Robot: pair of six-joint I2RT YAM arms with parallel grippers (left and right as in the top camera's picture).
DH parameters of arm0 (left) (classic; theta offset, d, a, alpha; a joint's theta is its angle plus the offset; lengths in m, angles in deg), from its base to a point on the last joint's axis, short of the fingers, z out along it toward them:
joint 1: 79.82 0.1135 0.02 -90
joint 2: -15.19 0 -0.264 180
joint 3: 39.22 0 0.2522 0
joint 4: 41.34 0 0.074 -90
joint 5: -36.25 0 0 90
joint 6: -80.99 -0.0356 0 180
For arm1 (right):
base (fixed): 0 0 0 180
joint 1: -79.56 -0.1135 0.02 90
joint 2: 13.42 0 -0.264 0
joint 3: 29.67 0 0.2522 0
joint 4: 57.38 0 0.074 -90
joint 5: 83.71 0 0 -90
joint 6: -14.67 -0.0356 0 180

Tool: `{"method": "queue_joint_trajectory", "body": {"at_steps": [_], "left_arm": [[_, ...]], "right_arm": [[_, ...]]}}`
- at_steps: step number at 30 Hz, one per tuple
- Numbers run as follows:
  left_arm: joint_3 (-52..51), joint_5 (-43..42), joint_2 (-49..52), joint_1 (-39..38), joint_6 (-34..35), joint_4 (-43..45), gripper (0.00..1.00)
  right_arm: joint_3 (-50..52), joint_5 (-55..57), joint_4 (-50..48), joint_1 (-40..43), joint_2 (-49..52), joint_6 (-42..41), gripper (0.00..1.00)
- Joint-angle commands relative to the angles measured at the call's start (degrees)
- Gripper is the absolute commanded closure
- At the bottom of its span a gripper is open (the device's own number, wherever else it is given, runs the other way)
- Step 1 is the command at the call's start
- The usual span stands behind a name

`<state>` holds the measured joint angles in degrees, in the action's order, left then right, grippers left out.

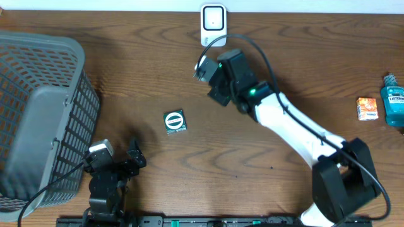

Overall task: Scan the item barcode
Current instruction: 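Hold the wipes packet up at the scanner face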

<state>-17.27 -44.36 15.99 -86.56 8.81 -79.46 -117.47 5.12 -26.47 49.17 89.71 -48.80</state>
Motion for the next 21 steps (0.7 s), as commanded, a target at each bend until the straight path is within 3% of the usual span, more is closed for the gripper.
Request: {"method": "queue_joint_trajectory", "body": {"at_steps": [1, 16, 21], "left_arm": [[-0.8, 0.7, -0.2, 0.3, -0.1, -1.1, 0.02], [-0.8, 0.7, -0.2, 0.3, -0.1, -1.1, 0.02], [-0.8, 0.7, -0.2, 0.3, -0.1, -1.1, 0.02]], "right_arm": [[-5.2, 5.6, -0.3, 3.0, 5.3, -1.4, 0.99], [-48.4, 22.0, 3.9, 5.2, 38.0, 9.8, 0.99], [-55.9, 26.2, 4.1, 5.2, 44.0, 11.4, 0.99]]}}
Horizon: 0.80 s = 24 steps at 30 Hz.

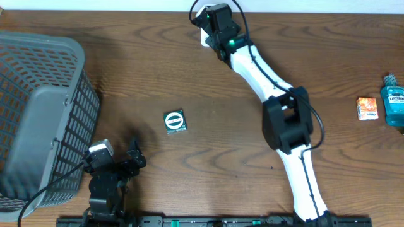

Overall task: Scan the item barcode
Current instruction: 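Hold the wipes packet up at the scanner face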

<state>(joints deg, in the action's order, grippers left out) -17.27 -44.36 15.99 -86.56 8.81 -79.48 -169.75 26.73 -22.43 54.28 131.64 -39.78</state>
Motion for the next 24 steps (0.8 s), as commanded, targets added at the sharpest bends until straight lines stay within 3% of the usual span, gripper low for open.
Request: {"method": "queue_joint_trajectory", "body": {"at_steps": [1, 10, 15, 19, 24], "left_arm": [[-0.8, 0.7, -0.2, 0.3, -0.1, -1.1, 0.02], [-0.8, 0.7, -0.2, 0.3, -0.1, -1.1, 0.02], [-0.8, 0.7, -0.2, 0.3, -0.1, -1.1, 0.02], [-0.8, 0.7, -0.2, 0.3, -0.1, -1.1, 0.02], [-0.8, 0.7, -0.2, 0.3, -0.1, -1.1, 0.02]], "right_arm": [[-4.2, 4.8, 0.0, 0.0, 2.4, 2.5, 0.99], [-4.2, 11.4, -2.8, 0.1, 2.6, 3.5, 0.99], [-4.3, 27.0, 0.0, 0.5, 2.5, -1.7, 0.99], [-4.3, 37.4, 14.1, 2.5, 2.2, -15.9, 0.99], [-4.3, 31.6, 42.3, 8.0, 2.1, -44.9, 0.99]]}}
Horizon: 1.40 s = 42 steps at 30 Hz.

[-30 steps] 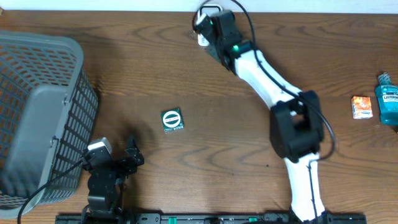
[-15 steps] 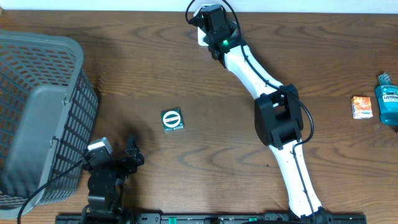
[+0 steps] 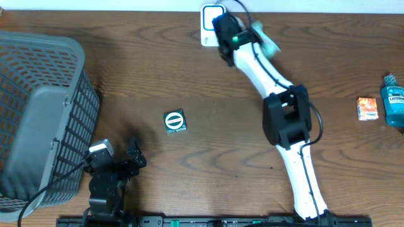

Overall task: Scan the item barcode
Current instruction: 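Hold the wipes packet up at the scanner face, then carry the wipes packet to the right table edge and release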

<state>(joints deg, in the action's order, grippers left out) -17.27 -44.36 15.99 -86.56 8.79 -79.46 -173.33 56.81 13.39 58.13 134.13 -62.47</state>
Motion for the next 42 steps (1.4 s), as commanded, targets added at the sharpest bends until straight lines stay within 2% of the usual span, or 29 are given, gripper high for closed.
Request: {"method": "queue_joint_trajectory", "body": {"at_steps": [1, 5, 12, 17, 18, 19, 20, 21, 22, 36, 42], "left_arm": [[-0.8, 0.7, -0.2, 0.3, -0.1, -1.1, 0.02], [-0.8, 0.7, -0.2, 0.3, -0.1, -1.1, 0.02], [-0.8, 0.7, -0.2, 0.3, -0.1, -1.1, 0.02], [-0.8, 0.7, -0.2, 0.3, -0.1, -1.1, 0.02], [-0.8, 0.7, -0.2, 0.3, -0.1, -1.1, 0.02], [-0.8, 0.7, -0.2, 0.3, -0.1, -1.1, 0.02], [-0.8, 0.7, -0.2, 0.3, -0.1, -1.1, 0.02], [-0.8, 0.7, -0.2, 0.3, -0.1, -1.1, 0.02], [-0.8, 0.7, -0.2, 0.3, -0.1, -1.1, 0.02], [-0.8, 0.7, -0.2, 0.3, -0.1, -1.1, 0.02], [-0.8, 0.7, -0.2, 0.3, -0.1, -1.1, 0.02]], "right_arm": [[-0.7, -0.3, 11.5, 5.6, -0.4, -28.2, 0.99], [-0.5, -2.8, 26.4, 11.6, -0.4, -48.3, 0.99], [-0.4, 0.9, 40.6, 20.0, -0.4, -69.8, 0.99], [-0.4, -3.3, 39.2, 26.5, -0.4, -70.5, 0.99], [-0.4, -4.2, 39.2, 27.3, -0.4, -69.8, 0.96], [-0.4, -5.0, 39.3, 27.9, -0.4, -69.1, 0.73], [-0.4, -5.6, 39.3, 28.2, -0.4, -69.0, 0.57], [-0.4, -5.9, 39.2, 28.2, -0.4, -69.0, 0.32], [-0.4, -6.1, 39.0, 28.0, -0.4, -69.1, 0.01], [-0.5, -13.4, 39.0, 20.8, -3.5, -91.3, 0.01], [-0.5, -14.2, 37.5, 14.6, -9.4, -96.1, 0.01]]}}
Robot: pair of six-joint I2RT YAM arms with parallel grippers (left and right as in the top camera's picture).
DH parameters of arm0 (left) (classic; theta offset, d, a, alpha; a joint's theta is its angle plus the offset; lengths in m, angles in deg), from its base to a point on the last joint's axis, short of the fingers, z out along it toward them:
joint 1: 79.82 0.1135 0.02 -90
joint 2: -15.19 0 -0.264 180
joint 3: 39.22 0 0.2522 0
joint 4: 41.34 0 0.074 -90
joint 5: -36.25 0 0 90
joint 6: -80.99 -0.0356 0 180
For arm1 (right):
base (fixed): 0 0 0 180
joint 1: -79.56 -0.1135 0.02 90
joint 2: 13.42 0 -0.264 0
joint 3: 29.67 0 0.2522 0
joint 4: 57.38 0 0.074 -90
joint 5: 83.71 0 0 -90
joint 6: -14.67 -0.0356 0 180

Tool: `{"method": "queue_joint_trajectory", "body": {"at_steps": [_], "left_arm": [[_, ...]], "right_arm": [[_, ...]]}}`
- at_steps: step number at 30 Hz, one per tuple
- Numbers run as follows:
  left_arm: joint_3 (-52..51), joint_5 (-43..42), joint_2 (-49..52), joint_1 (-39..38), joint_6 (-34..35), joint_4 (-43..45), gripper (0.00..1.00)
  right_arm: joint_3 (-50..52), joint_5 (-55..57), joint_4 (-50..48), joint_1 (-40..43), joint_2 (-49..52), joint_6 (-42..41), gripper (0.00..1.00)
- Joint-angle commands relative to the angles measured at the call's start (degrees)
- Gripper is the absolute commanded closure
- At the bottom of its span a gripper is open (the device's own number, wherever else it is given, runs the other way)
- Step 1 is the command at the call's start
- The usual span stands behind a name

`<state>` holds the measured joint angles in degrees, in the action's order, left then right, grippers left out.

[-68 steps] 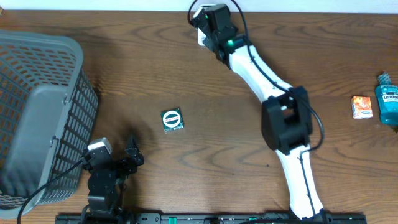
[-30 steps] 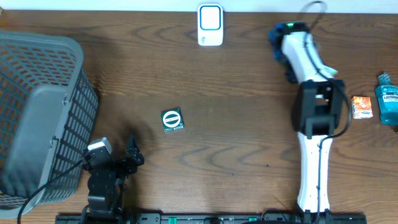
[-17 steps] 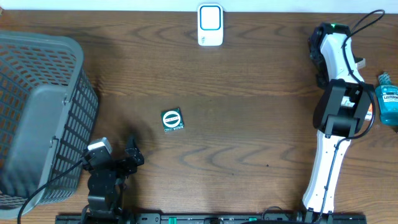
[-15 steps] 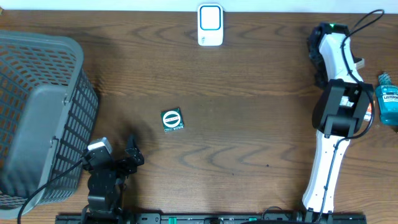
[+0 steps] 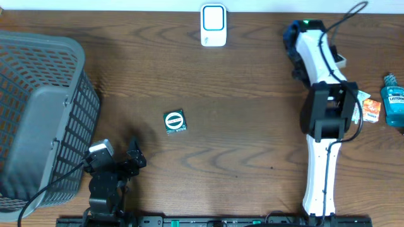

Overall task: Scan the item barcode
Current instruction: 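Carry the wipes packet to the right table edge and release, then swing the right gripper back over the green Zam-Buk tin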

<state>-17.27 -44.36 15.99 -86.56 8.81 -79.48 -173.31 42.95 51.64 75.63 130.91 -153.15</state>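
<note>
The white barcode scanner stands at the table's far edge, centre. A small green box with a round white mark lies left of the table's middle. My right arm stretches up the right side, and its dark wrist end lies well right of the scanner. A small pale piece shows against the arm's right side; whether it is held there is unclear. My left gripper rests low at the front left, fingers apart, holding nothing.
A large grey mesh basket fills the left side. At the right edge sit an orange box and a teal mouthwash bottle, close beside the right arm's elbow.
My right arm has swung from the scanner to the far right part of the table, leaving the scanner uncovered. The blurred pale item then by its wrist now shows beside the arm. The left arm stayed still.
My right gripper first hovered just below the scanner with a small pale thing at its tip. It was then up against the scanner for two moments. Now it is away to the right. The green box and left arm never moved.
</note>
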Motion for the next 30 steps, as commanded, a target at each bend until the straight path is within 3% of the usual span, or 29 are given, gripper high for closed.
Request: {"method": "queue_joint_trajectory", "body": {"at_steps": [1, 4, 7, 10, 12, 23, 30], "left_arm": [[-0.8, 0.7, -0.2, 0.3, -0.1, -1.1, 0.02], [-0.8, 0.7, -0.2, 0.3, -0.1, -1.1, 0.02], [-0.8, 0.7, -0.2, 0.3, -0.1, -1.1, 0.02], [-0.8, 0.7, -0.2, 0.3, -0.1, -1.1, 0.02], [-0.8, 0.7, -0.2, 0.3, -0.1, -1.1, 0.02], [-0.8, 0.7, -0.2, 0.3, -0.1, -1.1, 0.02], [-0.8, 0.7, -0.2, 0.3, -0.1, -1.1, 0.02]], "right_arm": [[-0.5, -1.5, -1.7, -4.2, -7.3, -4.3, 0.01], [-0.5, -6.0, -6.0, -8.2, -10.1, 7.9, 0.01], [-0.5, -12.6, -14.3, -13.4, -11.5, 29.7, 0.01], [-0.5, -26.5, -23.4, -18.9, -11.6, 54.6, 0.01], [-0.5, -34.4, -26.1, -22.2, -11.3, 64.5, 0.01], [1.2, -43.2, -25.9, -36.7, -9.5, 61.2, 0.01], [9.3, -43.0, -34.9, -42.4, -9.2, 60.5, 0.01]]}}
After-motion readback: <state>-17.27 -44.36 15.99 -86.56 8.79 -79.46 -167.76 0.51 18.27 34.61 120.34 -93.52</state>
